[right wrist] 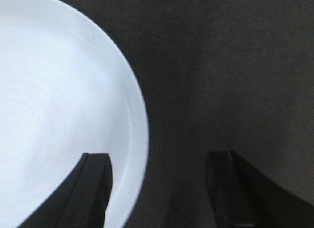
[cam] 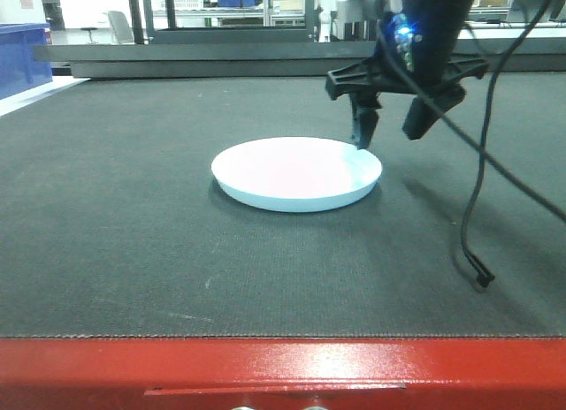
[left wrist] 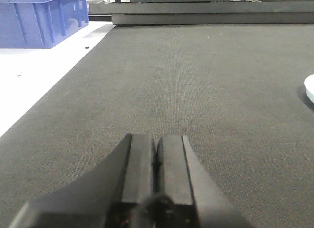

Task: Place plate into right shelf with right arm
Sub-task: 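Lower the right gripper onto the white plate's rim, then close the right gripper on the plate rim and lift it up, then drive the base away from the table holding the plate in the right gripper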

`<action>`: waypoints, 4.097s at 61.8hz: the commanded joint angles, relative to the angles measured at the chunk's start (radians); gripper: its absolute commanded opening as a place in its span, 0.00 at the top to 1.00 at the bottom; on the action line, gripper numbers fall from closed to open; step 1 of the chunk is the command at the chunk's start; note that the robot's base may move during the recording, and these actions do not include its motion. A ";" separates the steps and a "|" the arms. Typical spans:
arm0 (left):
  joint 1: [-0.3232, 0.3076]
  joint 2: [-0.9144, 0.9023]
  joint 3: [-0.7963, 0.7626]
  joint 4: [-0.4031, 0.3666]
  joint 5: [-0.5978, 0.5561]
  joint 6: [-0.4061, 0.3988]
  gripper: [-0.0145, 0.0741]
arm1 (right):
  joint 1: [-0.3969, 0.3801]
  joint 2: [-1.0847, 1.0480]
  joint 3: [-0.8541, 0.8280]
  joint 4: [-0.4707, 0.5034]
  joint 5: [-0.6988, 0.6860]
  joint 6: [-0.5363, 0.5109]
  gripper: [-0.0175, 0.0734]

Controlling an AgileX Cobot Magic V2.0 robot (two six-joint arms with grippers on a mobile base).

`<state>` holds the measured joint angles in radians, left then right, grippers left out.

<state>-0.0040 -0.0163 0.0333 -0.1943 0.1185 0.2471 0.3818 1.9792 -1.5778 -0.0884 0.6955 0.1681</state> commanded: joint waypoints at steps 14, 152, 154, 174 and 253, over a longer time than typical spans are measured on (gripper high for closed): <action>0.001 -0.011 0.008 -0.006 -0.084 -0.003 0.89 | 0.009 -0.012 -0.037 -0.015 -0.116 0.002 0.36; 0.001 -0.011 0.008 -0.006 -0.084 -0.003 0.89 | 0.007 -1.584 0.892 -0.100 -0.539 -0.001 0.77; 0.001 -0.011 0.008 -0.006 -0.084 -0.003 0.89 | 0.007 -1.600 0.892 -0.100 -0.550 -0.001 0.77; 0.001 -0.011 0.008 -0.006 -0.084 -0.003 0.89 | 0.007 -1.649 0.892 -0.100 -0.606 -0.001 0.77; 0.001 -0.011 0.008 -0.006 -0.084 -0.003 0.89 | 0.007 -1.646 0.892 -0.100 -0.598 -0.001 0.77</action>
<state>-0.0040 -0.0163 0.0333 -0.1943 0.1185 0.2471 0.3923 0.3220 -0.6563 -0.1750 0.1902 0.1743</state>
